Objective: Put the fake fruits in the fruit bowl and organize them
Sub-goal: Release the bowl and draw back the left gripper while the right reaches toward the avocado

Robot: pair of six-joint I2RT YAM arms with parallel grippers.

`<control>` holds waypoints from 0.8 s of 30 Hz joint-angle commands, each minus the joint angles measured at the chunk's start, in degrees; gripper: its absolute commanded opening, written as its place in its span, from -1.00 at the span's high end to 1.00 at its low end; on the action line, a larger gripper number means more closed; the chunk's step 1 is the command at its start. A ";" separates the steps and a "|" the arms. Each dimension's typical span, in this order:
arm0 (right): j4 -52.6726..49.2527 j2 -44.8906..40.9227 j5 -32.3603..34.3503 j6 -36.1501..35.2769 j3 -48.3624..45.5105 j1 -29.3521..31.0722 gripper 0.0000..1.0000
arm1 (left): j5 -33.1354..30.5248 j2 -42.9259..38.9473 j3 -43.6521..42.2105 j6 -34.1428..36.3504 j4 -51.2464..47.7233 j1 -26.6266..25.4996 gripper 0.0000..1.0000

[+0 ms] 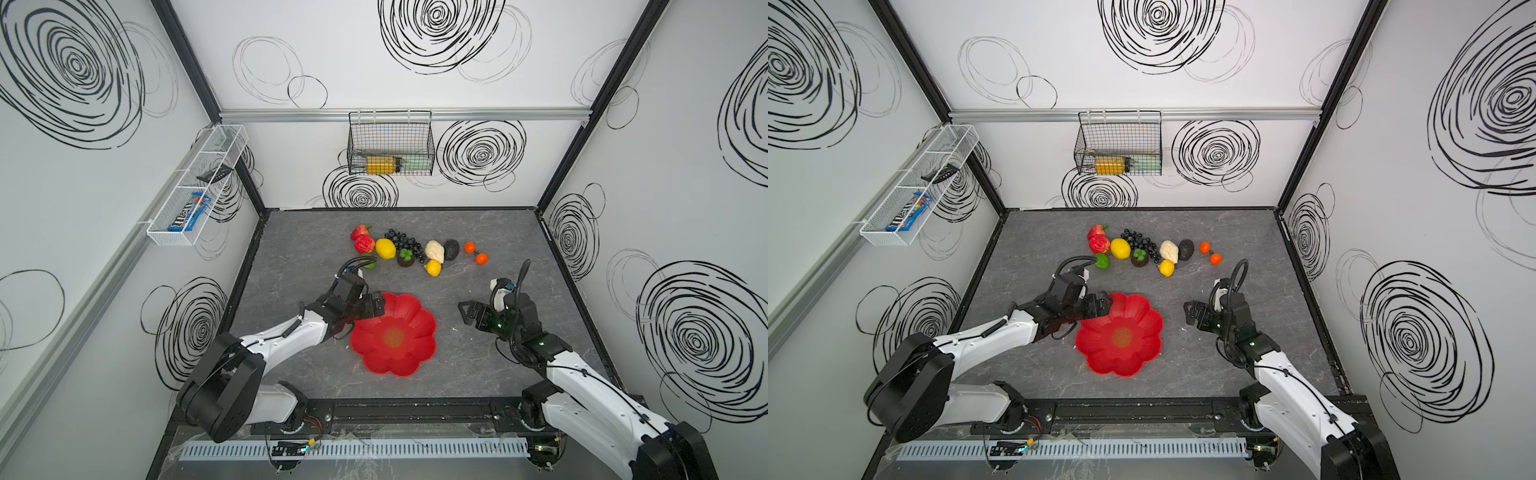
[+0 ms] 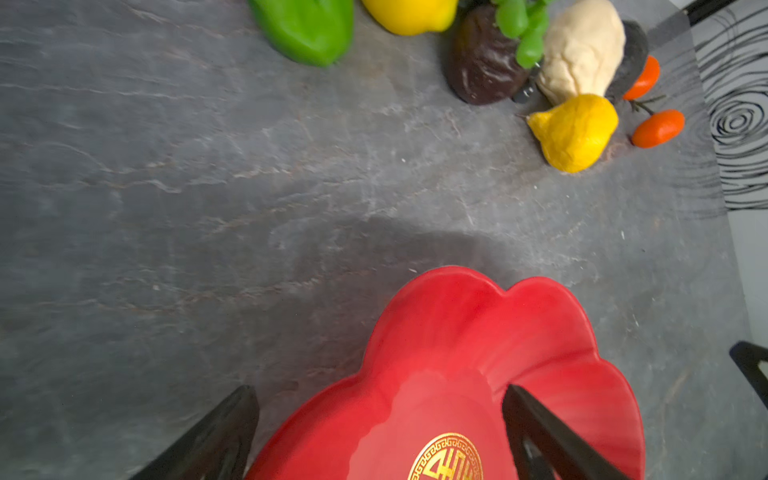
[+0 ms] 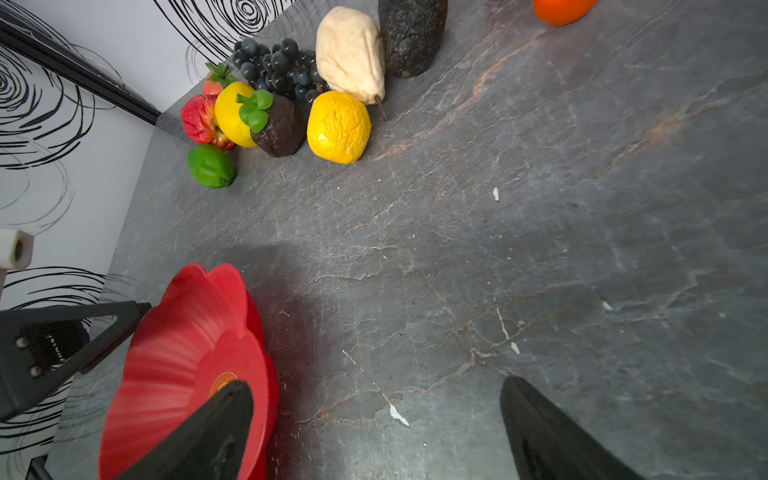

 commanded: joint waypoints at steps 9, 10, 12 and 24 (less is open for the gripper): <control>-2.47 2.56 2.53 -4.57 7.15 -2.06 -0.95 | -2.46 2.16 3.68 -3.08 2.60 -8.74 -0.92; -2.56 3.07 2.49 -5.01 7.74 -2.29 -0.95 | -3.31 1.22 3.37 -2.92 2.13 -8.29 -0.92; -3.02 4.18 2.54 -5.88 8.87 -2.72 -0.95 | -5.35 -1.75 1.84 -2.61 2.14 -7.31 -0.92; -2.97 19.37 -1.85 -9.30 19.72 -13.39 -0.90 | -13.65 -31.66 -20.86 -2.44 18.54 -1.26 -0.92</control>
